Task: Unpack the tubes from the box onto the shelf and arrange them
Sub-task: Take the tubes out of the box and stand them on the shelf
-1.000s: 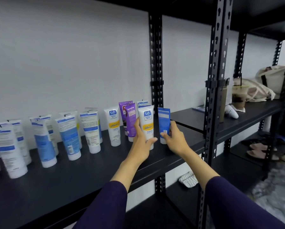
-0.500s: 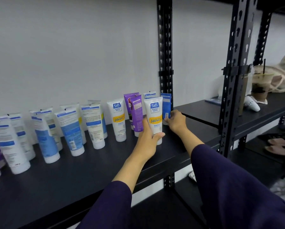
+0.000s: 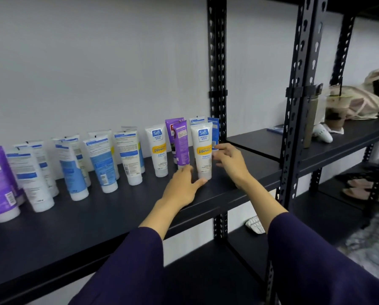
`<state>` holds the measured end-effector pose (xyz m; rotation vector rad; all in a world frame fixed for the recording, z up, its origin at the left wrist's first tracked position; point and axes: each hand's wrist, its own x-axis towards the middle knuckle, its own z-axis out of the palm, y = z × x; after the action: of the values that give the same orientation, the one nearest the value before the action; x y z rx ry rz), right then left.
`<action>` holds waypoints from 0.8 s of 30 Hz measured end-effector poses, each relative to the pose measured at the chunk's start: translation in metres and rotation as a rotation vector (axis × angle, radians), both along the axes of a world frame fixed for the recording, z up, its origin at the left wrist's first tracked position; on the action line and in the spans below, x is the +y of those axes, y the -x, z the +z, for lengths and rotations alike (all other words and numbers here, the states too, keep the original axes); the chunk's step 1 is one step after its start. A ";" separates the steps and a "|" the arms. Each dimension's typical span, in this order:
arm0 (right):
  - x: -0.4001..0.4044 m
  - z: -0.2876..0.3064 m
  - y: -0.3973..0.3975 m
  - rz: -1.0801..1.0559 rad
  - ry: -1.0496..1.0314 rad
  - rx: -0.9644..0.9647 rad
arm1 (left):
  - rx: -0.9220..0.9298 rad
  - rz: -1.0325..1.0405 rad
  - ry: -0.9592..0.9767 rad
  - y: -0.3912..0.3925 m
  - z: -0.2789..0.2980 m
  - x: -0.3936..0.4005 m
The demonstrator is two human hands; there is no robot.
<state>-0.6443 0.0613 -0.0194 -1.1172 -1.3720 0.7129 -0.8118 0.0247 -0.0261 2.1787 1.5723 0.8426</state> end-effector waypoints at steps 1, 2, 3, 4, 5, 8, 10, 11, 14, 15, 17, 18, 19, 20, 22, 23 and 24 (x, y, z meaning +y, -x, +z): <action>-0.006 0.001 0.003 0.062 0.018 -0.013 | 0.078 0.032 0.011 0.008 0.001 -0.005; -0.013 0.002 0.008 0.124 0.038 -0.021 | 0.135 0.052 0.019 0.017 0.002 -0.010; -0.018 0.003 0.012 0.168 0.051 -0.040 | 0.182 0.064 0.028 0.025 0.003 -0.014; -0.023 0.004 0.017 0.183 0.055 -0.079 | 0.219 0.073 0.031 0.033 0.005 -0.018; -0.026 0.004 0.021 0.165 0.050 -0.133 | 0.245 0.085 0.034 0.039 0.006 -0.022; -0.027 -0.002 0.024 0.003 -0.006 -0.247 | 0.264 0.123 0.032 0.045 0.007 -0.026; -0.023 -0.006 0.020 -0.141 -0.048 -0.246 | 0.277 0.137 0.025 0.043 0.007 -0.027; -0.019 -0.008 0.018 -0.218 -0.051 -0.237 | 0.288 0.141 0.021 0.042 0.006 -0.027; -0.007 -0.007 0.011 -0.343 -0.009 -0.225 | 0.316 0.152 0.018 0.040 0.005 -0.026; -0.003 -0.005 0.009 -0.346 0.016 -0.229 | 0.322 0.155 0.019 0.039 0.004 -0.025; 0.005 -0.001 0.008 -0.340 0.069 -0.241 | 0.329 0.161 0.018 0.039 0.003 -0.023; 0.009 0.001 0.008 -0.340 0.091 -0.246 | 0.329 0.164 0.017 0.039 0.002 -0.022; 0.014 0.001 0.007 -0.343 0.112 -0.245 | 0.329 0.166 0.017 0.038 0.001 -0.021; 0.019 0.002 0.007 -0.348 0.131 -0.243 | 0.330 0.168 0.016 0.038 0.001 -0.020; 0.028 0.001 0.007 -0.353 0.162 -0.244 | 0.336 0.172 0.014 0.038 0.000 -0.018; 0.031 0.001 0.007 -0.353 0.173 -0.248 | 0.338 0.173 0.011 0.038 -0.001 -0.017; 0.033 0.000 0.007 -0.354 0.183 -0.249 | 0.340 0.175 0.011 0.038 -0.001 -0.016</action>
<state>-0.6515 0.0947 -0.0190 -1.5899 -1.2833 0.4577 -0.8499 0.0082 -0.0271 2.2932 1.9437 0.5253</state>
